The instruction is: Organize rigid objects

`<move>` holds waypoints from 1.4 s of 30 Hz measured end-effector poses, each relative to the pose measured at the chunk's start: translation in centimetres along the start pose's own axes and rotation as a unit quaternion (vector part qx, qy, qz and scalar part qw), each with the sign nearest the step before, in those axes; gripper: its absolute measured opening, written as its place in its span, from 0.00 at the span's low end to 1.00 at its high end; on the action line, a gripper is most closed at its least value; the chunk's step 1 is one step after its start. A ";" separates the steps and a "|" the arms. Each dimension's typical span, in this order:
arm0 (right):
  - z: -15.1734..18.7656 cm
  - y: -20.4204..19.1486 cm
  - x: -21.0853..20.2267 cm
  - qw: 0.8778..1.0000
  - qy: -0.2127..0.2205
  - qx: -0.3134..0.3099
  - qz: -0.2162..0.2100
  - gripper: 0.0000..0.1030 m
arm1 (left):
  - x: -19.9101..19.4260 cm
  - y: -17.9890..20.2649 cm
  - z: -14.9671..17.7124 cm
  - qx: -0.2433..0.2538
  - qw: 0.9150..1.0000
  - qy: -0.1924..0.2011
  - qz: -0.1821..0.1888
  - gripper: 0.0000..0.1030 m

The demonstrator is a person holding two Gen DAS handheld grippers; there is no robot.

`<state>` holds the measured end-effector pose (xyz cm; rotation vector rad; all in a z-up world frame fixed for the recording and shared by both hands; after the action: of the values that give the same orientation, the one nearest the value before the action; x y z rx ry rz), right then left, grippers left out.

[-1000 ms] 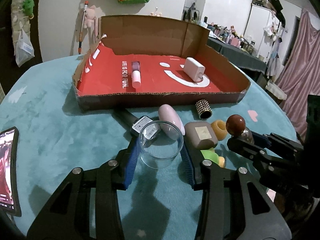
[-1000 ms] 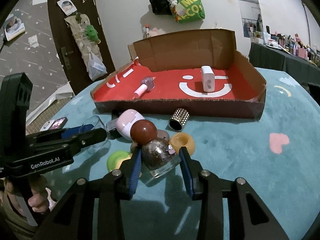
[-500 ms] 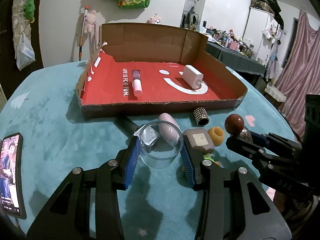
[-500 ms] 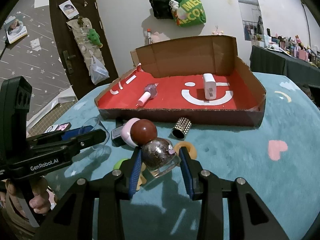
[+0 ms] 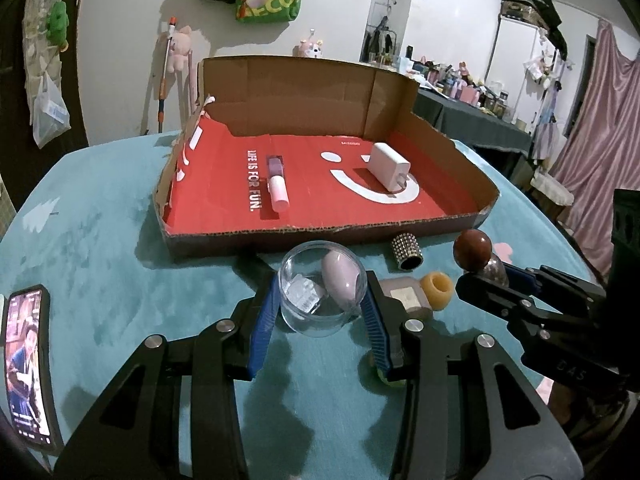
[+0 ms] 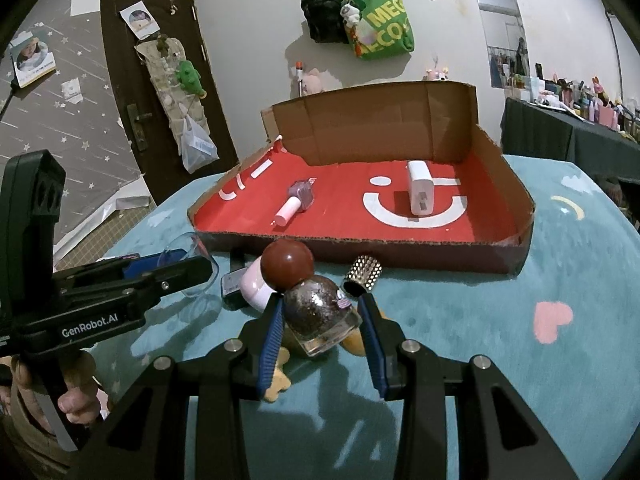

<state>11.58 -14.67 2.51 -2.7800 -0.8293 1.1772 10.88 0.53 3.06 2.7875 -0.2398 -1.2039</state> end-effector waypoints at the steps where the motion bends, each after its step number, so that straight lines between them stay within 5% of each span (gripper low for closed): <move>1: -0.2 0.0 0.0 1.000 0.001 0.000 0.000 0.39 | 0.0 0.0 -0.1 0.001 1.000 0.000 0.000 0.38; 42: -6.9 2.4 3.0 1.000 -0.016 -0.002 0.011 0.39 | 3.9 -1.5 -7.0 0.001 0.999 -0.031 0.012 0.38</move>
<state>19.06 -13.95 4.98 -2.7872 -0.8061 1.2266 18.82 1.43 4.86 2.7447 -0.2774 -1.2855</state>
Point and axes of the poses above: each gripper's, at about its wrist camera, not at the fingertips, and x roughly the way its jaws point, y to its right, z to its underside, the point moved 5 cm from there along x, roughly the way its jaws point, and after that the axes turned 6 degrees about -y, right-handed, at the moved point
